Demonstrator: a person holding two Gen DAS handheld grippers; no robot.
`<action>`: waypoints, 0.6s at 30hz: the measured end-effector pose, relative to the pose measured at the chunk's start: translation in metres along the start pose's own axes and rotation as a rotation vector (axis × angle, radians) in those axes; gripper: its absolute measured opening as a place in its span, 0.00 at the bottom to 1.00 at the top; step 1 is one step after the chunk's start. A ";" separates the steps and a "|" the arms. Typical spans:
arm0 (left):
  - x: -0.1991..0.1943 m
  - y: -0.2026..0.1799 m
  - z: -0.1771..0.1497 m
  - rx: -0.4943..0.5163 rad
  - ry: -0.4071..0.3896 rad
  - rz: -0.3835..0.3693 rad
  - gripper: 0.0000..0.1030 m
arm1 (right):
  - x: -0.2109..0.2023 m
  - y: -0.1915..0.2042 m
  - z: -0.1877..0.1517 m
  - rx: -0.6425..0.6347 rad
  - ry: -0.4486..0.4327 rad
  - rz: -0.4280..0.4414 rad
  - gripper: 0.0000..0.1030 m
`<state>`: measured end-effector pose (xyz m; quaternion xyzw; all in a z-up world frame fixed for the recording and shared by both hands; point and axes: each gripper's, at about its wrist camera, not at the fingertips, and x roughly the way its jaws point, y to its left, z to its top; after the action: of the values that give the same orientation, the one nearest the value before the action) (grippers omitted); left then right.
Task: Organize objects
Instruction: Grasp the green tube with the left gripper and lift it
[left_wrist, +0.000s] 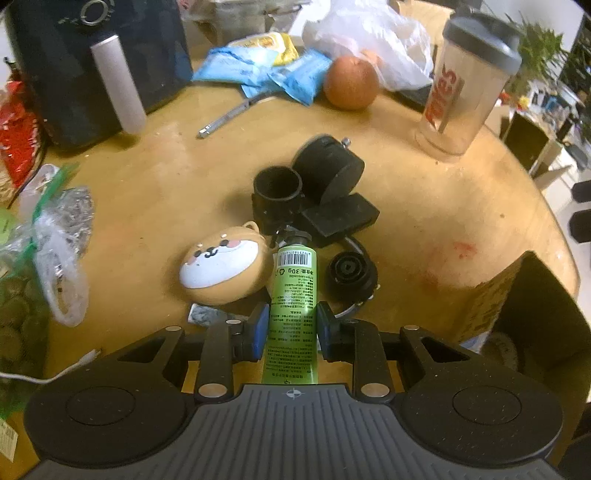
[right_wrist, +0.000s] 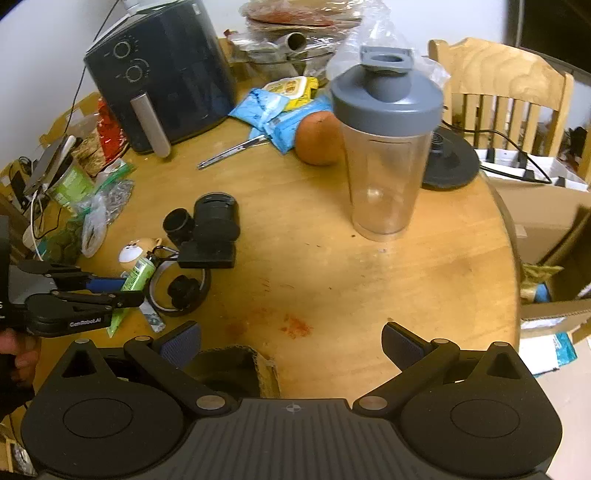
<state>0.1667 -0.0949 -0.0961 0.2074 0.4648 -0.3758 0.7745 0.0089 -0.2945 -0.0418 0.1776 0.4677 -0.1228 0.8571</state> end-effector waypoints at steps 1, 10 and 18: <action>-0.003 0.000 -0.001 -0.009 -0.007 0.002 0.27 | 0.001 0.001 0.002 -0.007 0.001 0.007 1.00; -0.037 -0.005 -0.007 -0.096 -0.071 0.032 0.27 | 0.008 0.013 0.012 -0.079 0.004 0.050 1.00; -0.069 -0.010 -0.013 -0.186 -0.131 0.053 0.27 | 0.016 0.020 0.022 -0.125 0.003 0.074 1.00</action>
<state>0.1316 -0.0655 -0.0412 0.1218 0.4404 -0.3231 0.8288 0.0415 -0.2867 -0.0404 0.1411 0.4689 -0.0614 0.8698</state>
